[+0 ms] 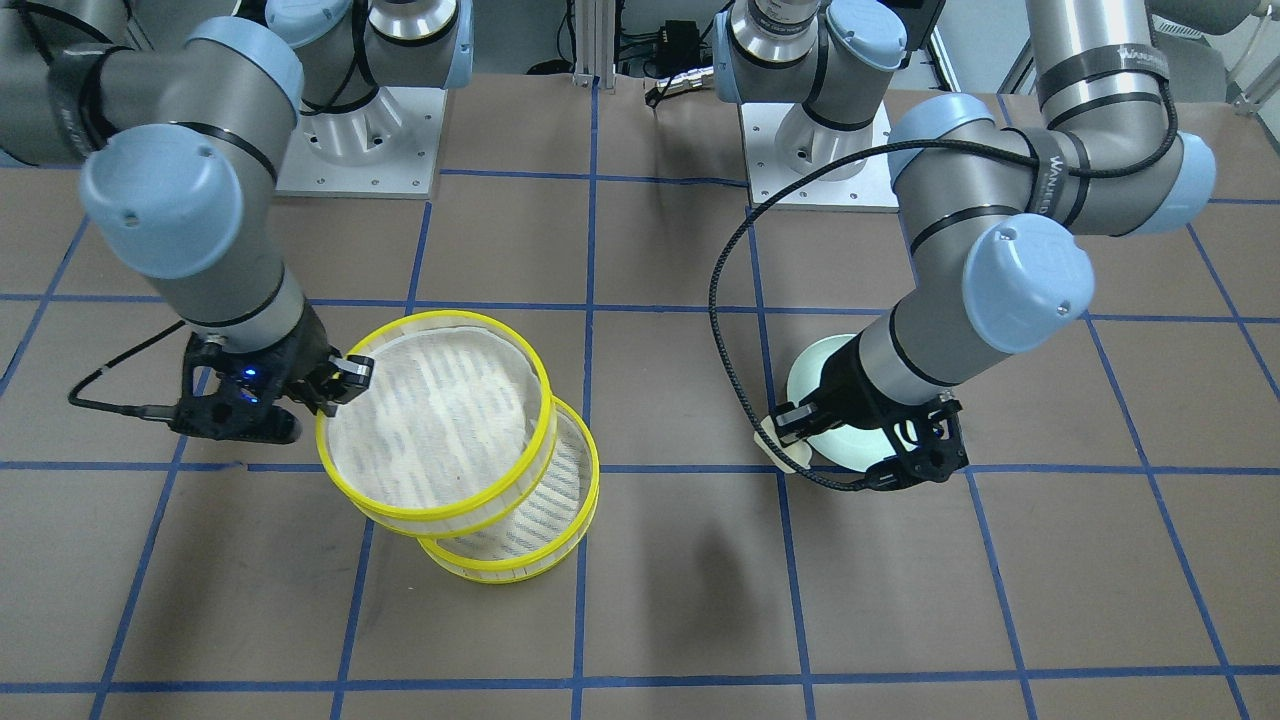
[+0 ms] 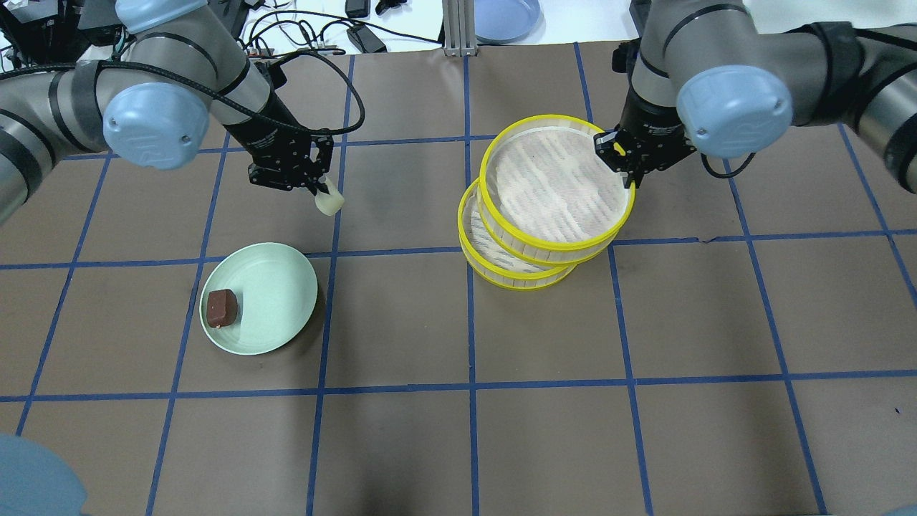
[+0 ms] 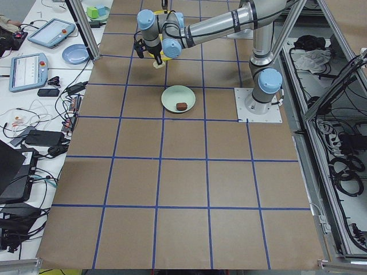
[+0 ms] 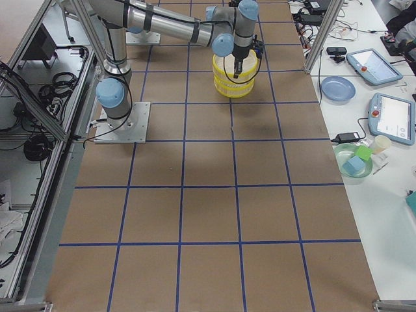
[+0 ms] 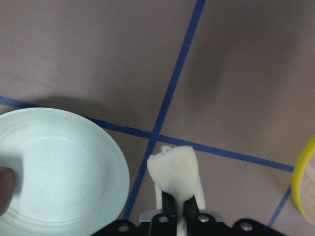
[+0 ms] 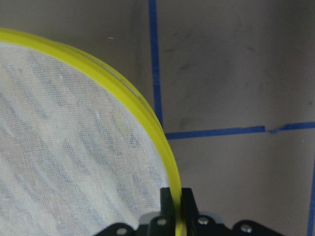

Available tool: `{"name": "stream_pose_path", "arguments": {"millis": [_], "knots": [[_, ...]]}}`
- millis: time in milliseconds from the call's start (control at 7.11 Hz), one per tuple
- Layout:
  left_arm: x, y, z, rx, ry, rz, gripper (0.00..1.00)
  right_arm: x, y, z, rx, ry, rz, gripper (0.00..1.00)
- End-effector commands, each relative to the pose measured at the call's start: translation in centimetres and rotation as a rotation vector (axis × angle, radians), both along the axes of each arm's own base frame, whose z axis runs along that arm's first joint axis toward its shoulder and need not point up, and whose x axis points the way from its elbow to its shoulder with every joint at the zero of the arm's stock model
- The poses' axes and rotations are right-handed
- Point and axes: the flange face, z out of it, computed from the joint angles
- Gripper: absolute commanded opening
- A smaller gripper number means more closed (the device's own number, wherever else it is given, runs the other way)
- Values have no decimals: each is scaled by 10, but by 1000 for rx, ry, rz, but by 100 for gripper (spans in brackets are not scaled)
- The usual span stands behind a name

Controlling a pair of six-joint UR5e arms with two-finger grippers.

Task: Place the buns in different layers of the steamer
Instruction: 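Lift the top steamer tier with the right gripper while the left carries the bun over, then lower the cream bun into the bottom tier and open the left gripper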

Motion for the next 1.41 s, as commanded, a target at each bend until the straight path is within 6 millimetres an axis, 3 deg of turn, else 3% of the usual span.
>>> {"name": "stream_pose_path", "arguments": {"millis": [0, 141, 281, 562, 984, 1125, 1266], "knots": [[-65, 4, -1, -39, 55, 66, 0, -78, 6, 13, 48, 34, -7, 0], [-87, -1, -3, -48, 185, 109, 0, -91, 7, 17, 46, 33, -20, 0], [-104, -5, -11, -60, 229, 145, 0, -92, 11, 18, 45, 35, -21, 0], [-168, 6, -30, -65, 293, 136, 0, -90, 15, 19, 45, 33, -11, 0], [-210, 18, -53, -54, 343, 103, 0, -88, 20, 5, 59, 29, -12, 0], [-211, 20, -55, -55, 339, 89, 76, -88, 18, 7, 43, 30, -11, 0], [-212, 20, -54, -51, 344, 93, 100, -89, 19, 7, 45, 30, -12, 0]]}}
